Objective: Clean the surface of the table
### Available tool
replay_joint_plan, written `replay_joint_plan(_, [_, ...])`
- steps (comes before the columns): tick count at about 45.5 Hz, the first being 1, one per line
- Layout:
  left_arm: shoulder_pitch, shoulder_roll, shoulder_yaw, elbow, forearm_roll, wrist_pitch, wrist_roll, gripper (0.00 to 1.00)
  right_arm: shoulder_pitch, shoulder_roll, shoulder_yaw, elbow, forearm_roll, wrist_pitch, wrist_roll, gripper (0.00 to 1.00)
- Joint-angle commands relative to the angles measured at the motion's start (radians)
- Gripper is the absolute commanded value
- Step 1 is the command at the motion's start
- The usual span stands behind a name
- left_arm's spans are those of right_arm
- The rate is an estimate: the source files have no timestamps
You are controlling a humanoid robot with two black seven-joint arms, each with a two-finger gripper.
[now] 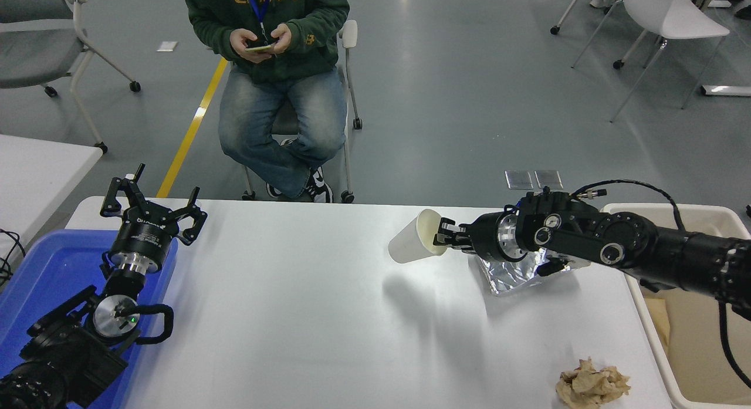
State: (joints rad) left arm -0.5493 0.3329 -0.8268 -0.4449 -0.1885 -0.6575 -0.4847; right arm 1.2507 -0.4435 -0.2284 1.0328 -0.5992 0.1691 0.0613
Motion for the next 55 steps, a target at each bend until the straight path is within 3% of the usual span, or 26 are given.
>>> replay_joint_plan(1, [0.0, 0.0, 0.0, 0.0, 0.0, -0.001, 0.0, 1.0, 0.081, -0.19, 0.023, 0.128, -0.001, 0.035, 0.006, 0.0])
replay_joint_plan(12, [0.0, 0.0, 0.0, 0.0, 0.0, -0.001, 0.0, 1.0, 0.167, -0.337, 0.024, 0.188, 0.001, 0.092, 0.006, 0.0])
replay_joint_plan(33, [0.0, 0.0, 0.0, 0.0, 0.0, -0.001, 0.0, 1.0, 0.269, -0.491, 0.029, 0.194, 0.001, 0.222, 0.006, 0.0])
replay_joint_plan(55, [0.0, 0.0, 0.0, 0.0, 0.0, -0.001, 0.0, 1.0, 0.294, -0.514, 0.027, 0.19, 0.001, 0.247, 0.006, 0.0])
